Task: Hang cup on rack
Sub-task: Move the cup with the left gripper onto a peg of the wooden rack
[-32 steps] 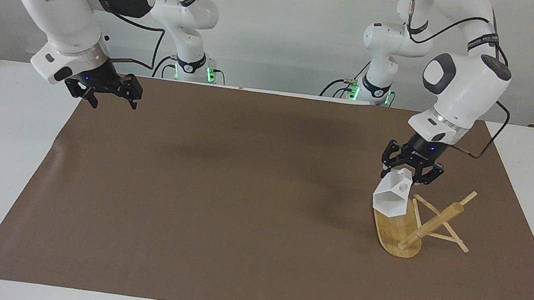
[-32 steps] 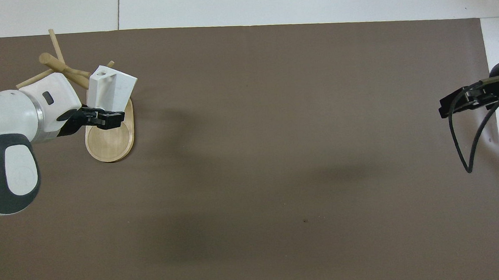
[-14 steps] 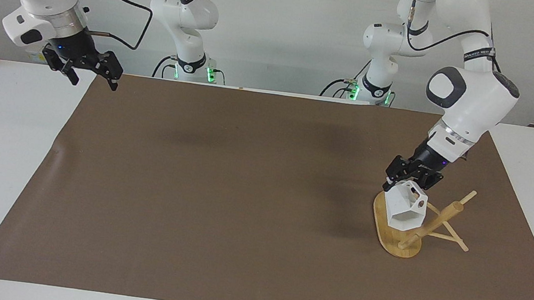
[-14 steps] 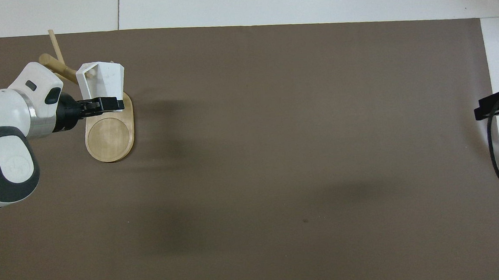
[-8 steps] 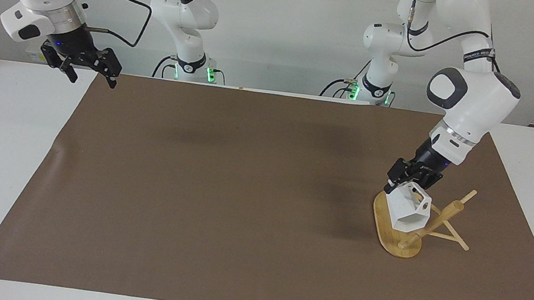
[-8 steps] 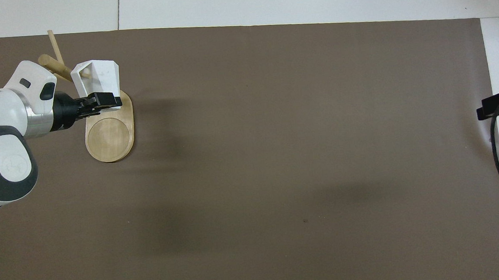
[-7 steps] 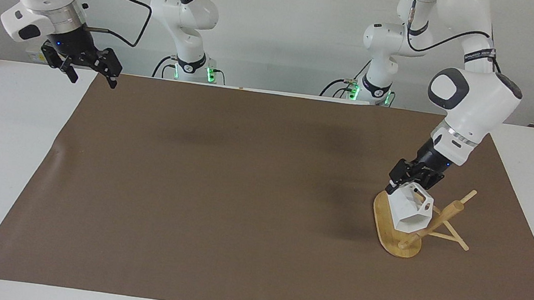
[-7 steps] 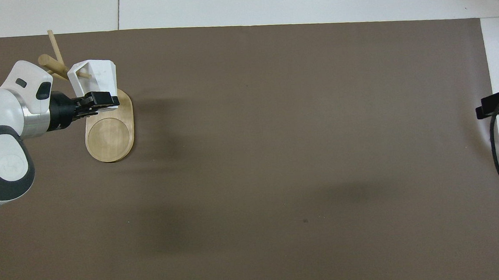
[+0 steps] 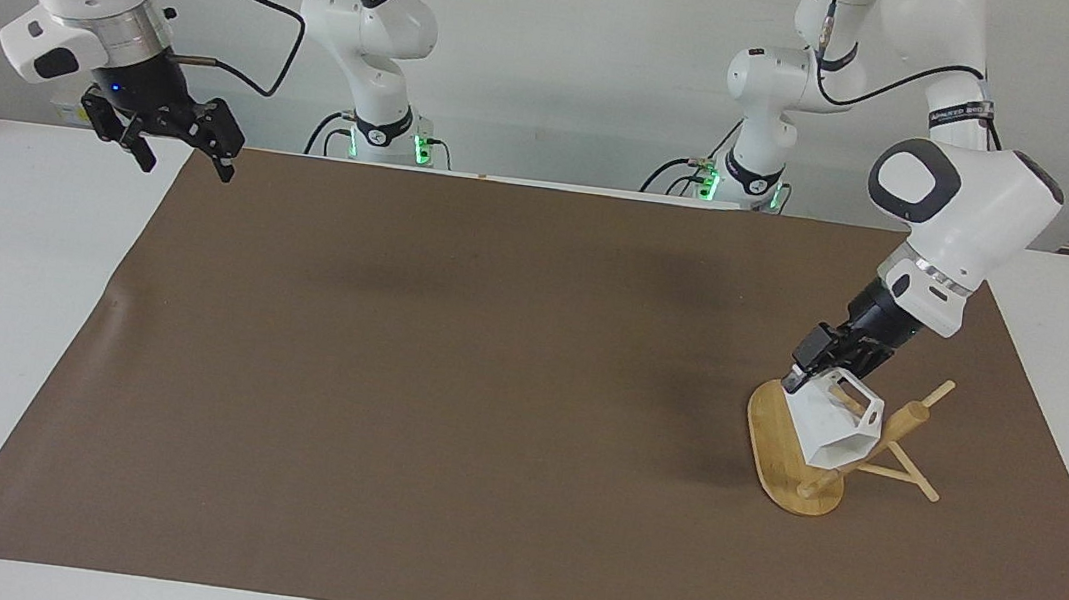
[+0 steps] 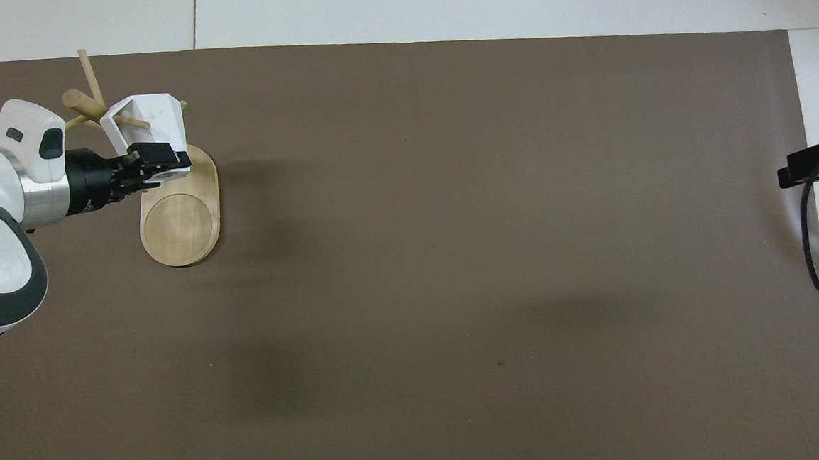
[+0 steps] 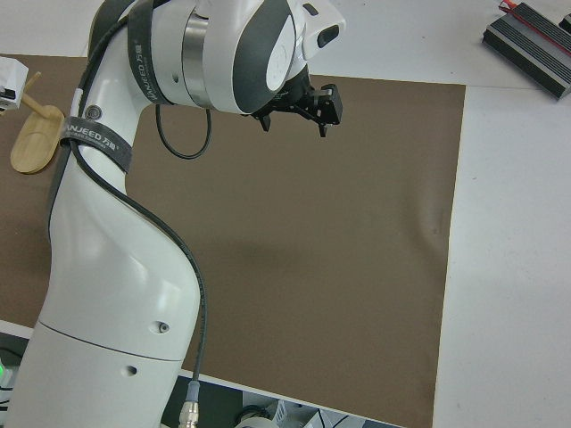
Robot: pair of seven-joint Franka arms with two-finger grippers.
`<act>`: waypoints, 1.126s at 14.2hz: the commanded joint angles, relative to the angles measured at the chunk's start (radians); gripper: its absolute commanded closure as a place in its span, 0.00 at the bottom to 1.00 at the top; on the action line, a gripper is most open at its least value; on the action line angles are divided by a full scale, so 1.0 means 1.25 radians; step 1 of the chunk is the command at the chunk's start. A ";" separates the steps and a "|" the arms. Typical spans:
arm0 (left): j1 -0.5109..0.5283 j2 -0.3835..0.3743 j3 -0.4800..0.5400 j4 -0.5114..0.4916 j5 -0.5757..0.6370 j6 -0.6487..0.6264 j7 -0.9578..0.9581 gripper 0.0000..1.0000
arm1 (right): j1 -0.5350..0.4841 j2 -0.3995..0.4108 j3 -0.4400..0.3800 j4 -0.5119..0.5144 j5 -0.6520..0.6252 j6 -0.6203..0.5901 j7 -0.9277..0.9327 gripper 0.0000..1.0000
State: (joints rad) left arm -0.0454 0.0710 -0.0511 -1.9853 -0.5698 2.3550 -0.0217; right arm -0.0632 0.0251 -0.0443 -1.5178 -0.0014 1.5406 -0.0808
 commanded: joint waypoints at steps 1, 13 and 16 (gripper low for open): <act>0.001 0.006 -0.003 -0.003 -0.009 0.005 -0.011 0.91 | -0.007 -0.023 0.008 -0.026 0.017 0.009 0.011 0.00; -0.003 0.011 -0.002 0.015 0.004 -0.006 -0.004 0.00 | -0.007 -0.023 0.008 -0.026 0.017 0.009 0.011 0.00; -0.001 0.011 -0.002 0.044 0.080 -0.049 -0.004 0.00 | -0.007 -0.023 0.008 -0.026 0.017 0.009 0.011 0.00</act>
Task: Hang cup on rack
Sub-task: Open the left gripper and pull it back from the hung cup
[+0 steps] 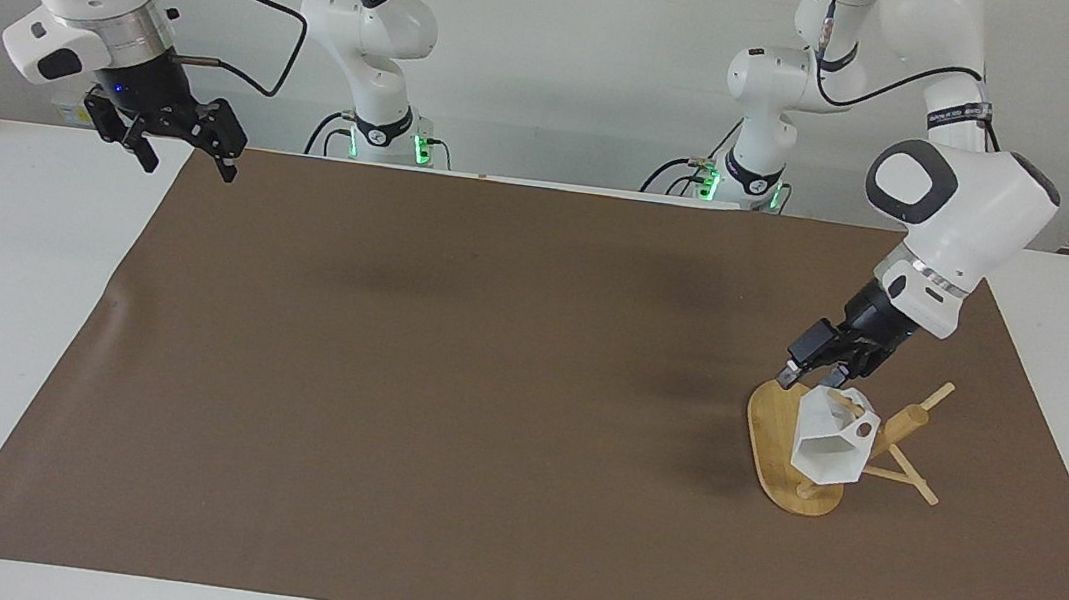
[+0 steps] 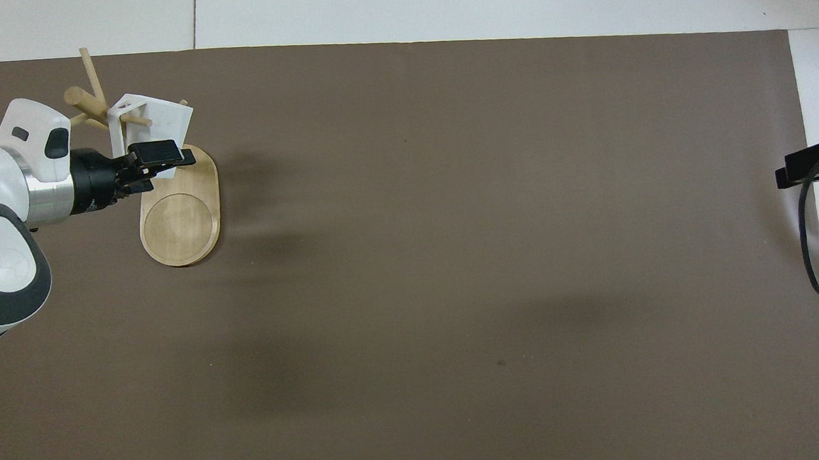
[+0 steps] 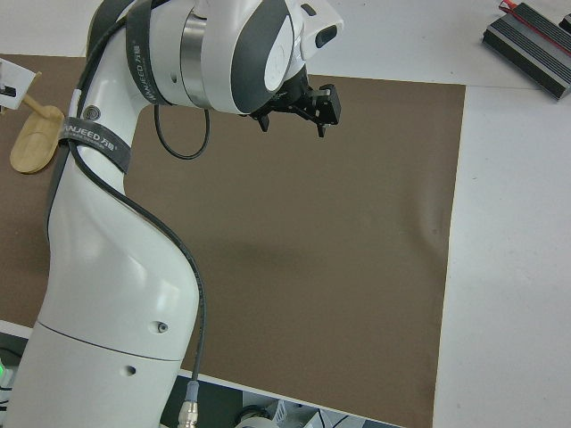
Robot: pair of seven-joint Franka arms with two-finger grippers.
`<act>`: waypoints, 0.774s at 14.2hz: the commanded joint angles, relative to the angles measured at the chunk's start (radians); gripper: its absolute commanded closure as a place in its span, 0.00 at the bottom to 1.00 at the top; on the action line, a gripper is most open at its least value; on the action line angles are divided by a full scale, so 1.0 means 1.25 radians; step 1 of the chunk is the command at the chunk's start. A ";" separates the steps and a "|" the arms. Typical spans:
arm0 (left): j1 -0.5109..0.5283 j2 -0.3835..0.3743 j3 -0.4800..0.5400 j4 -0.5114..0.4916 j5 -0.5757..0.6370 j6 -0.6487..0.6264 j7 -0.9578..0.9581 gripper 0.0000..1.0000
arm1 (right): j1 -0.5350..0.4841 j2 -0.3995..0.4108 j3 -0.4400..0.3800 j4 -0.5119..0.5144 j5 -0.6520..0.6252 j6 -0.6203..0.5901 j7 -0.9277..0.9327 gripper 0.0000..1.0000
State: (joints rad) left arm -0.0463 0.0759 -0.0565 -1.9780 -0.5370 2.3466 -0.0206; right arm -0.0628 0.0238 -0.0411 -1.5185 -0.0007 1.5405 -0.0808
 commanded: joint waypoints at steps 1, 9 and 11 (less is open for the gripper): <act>0.001 0.007 0.002 0.059 0.088 -0.084 -0.006 0.00 | -0.007 -0.021 0.006 -0.026 0.017 0.009 0.011 0.00; -0.011 -0.074 -0.008 0.090 0.340 -0.309 -0.001 0.00 | -0.007 -0.021 0.006 -0.026 0.017 0.008 0.011 0.00; -0.011 -0.099 -0.008 0.090 0.340 -0.355 0.013 0.00 | -0.007 -0.021 0.006 -0.026 0.017 0.008 0.011 0.00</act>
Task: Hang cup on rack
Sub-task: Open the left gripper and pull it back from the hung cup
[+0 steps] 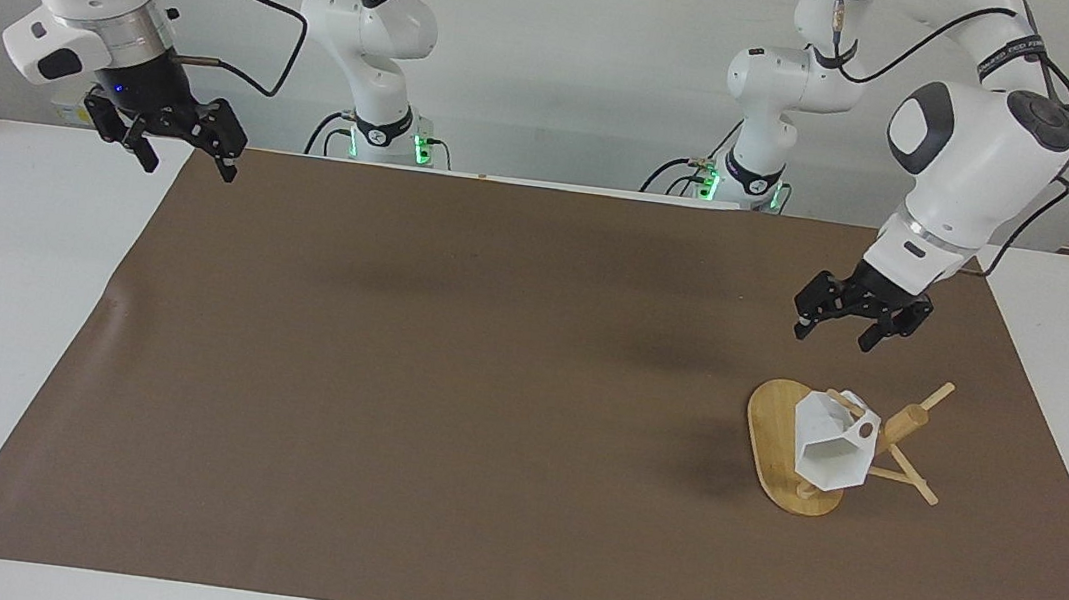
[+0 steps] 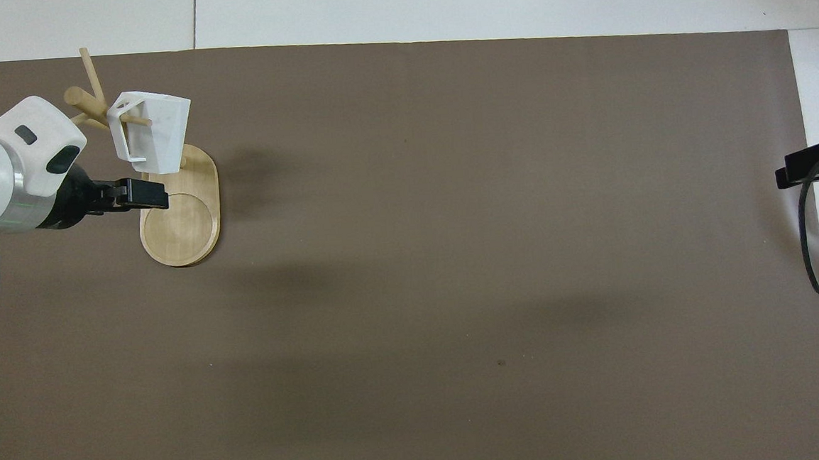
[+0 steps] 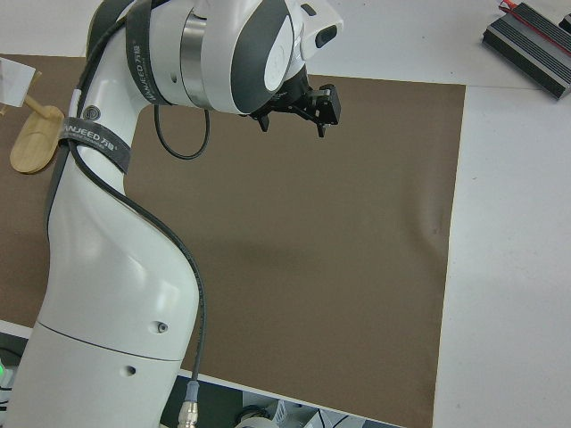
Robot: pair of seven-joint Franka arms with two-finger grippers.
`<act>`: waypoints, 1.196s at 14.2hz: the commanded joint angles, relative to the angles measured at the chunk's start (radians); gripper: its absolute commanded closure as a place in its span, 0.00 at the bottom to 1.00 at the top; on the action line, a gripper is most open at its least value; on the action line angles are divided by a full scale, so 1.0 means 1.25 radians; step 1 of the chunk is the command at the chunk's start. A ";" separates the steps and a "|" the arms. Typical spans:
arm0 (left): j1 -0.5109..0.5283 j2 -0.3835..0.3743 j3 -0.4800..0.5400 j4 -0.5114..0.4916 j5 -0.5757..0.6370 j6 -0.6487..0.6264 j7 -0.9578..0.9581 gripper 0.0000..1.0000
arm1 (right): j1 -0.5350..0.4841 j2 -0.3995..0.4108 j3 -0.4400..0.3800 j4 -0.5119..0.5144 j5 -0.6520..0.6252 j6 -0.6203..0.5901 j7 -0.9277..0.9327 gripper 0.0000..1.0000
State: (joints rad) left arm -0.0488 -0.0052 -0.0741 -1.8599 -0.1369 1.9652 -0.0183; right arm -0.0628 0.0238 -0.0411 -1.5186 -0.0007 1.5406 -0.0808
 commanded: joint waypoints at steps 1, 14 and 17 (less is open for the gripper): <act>-0.009 -0.042 0.007 -0.003 0.021 -0.071 0.034 0.00 | -0.007 -0.021 0.006 -0.026 0.017 0.009 0.011 0.00; 0.006 0.025 0.010 0.332 0.071 -0.437 0.053 0.00 | -0.007 -0.021 0.006 -0.026 0.017 0.008 0.011 0.00; 0.005 0.001 0.009 0.294 0.074 -0.425 0.045 0.00 | -0.007 -0.021 0.006 -0.026 0.017 0.008 0.011 0.00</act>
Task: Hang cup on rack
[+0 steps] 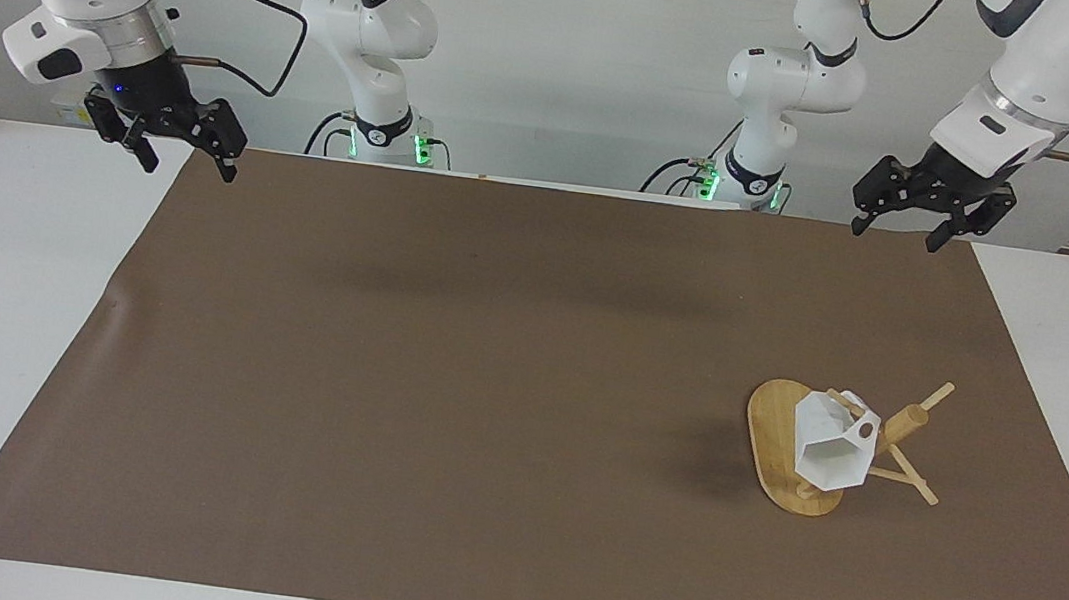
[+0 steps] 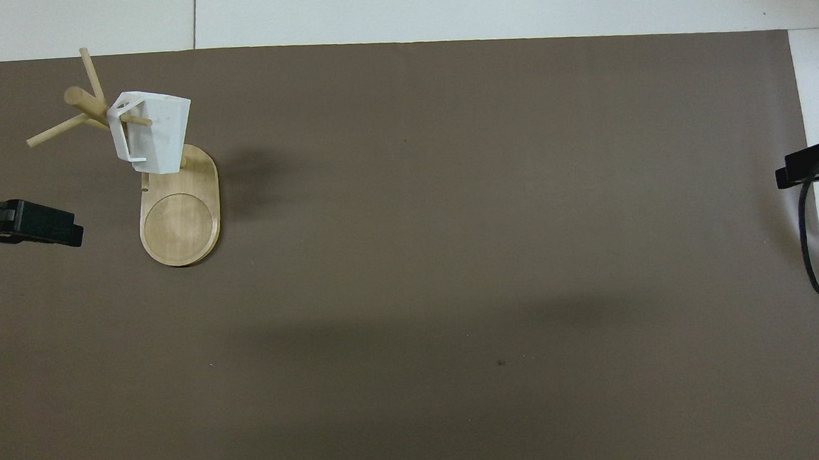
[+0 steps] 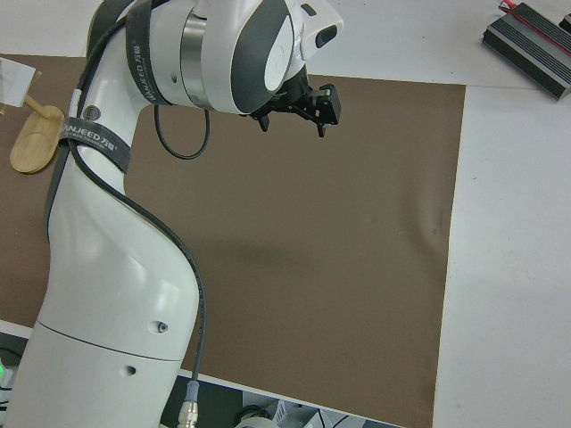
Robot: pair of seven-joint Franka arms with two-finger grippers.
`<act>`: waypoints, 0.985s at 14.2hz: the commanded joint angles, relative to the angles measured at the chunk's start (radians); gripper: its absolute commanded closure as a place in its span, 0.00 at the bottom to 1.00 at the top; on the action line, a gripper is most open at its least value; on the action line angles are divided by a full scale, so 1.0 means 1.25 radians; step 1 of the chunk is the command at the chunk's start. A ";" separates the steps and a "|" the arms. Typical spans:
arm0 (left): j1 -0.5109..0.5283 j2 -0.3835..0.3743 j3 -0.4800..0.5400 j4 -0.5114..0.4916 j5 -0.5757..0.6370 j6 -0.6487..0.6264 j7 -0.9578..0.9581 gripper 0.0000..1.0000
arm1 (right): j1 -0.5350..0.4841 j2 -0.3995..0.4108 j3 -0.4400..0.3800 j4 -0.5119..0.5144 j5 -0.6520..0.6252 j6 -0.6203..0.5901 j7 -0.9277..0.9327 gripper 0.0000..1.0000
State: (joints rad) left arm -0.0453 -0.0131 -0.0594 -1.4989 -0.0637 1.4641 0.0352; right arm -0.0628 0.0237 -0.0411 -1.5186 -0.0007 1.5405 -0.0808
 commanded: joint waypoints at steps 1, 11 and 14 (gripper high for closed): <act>0.002 -0.008 -0.003 -0.020 0.015 -0.023 0.005 0.00 | -0.007 -0.021 0.006 -0.026 0.017 0.009 0.011 0.00; -0.013 -0.030 -0.016 -0.031 0.062 -0.007 0.006 0.00 | -0.007 -0.021 0.006 -0.026 0.017 0.009 0.011 0.00; -0.008 -0.031 -0.015 -0.032 0.062 -0.009 0.001 0.00 | -0.007 -0.021 0.006 -0.026 0.017 0.009 0.011 0.00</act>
State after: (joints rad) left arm -0.0483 -0.0311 -0.0844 -1.5188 -0.0111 1.4516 0.0378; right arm -0.0628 0.0237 -0.0411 -1.5186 -0.0007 1.5405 -0.0808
